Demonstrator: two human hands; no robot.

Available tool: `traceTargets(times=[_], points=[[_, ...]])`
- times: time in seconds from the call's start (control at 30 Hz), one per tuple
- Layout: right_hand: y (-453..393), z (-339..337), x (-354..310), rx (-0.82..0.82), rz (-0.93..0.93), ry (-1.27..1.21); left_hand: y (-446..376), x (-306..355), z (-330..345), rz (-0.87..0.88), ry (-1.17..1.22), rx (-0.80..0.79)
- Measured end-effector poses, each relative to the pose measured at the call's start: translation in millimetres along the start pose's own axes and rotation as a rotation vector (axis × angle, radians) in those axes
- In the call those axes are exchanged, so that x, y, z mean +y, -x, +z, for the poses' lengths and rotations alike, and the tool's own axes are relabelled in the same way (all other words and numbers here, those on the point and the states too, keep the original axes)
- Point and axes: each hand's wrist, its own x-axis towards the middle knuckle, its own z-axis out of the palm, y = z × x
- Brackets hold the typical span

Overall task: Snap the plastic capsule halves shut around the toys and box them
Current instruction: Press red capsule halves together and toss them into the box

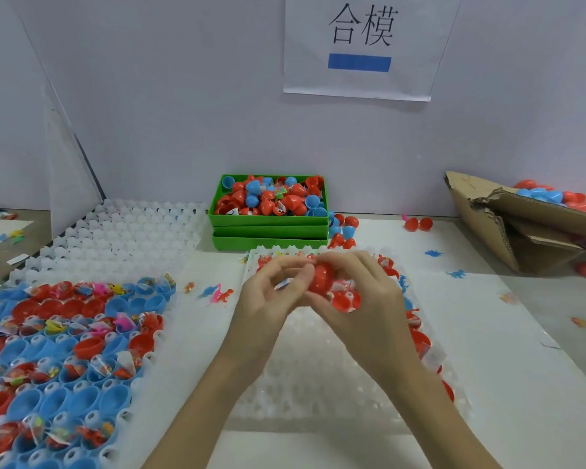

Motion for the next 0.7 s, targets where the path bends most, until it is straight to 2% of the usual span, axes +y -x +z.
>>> traceTargets(times=[0.07,0.17,0.3,0.5,0.7], points=[[1,2,1,-0.009,-0.044,0.040,-3,0,-1,-0.066,0.086,0.002],[1,2,-3,-0.064,-0.012,-0.035,-4,3,-3,-0.147,0.306,-0.036],[4,3,-10,-0.090,-0.020,-0.056,-4,3,-4,-0.187,0.404,-0.066],[4,3,-16,-0.072,-0.017,-0.046,-2,1,2,-0.154,0.404,0.023],[1,1,-12,-0.123,0.041,-0.080,0,0,9,-0.085,0.250,0.096]])
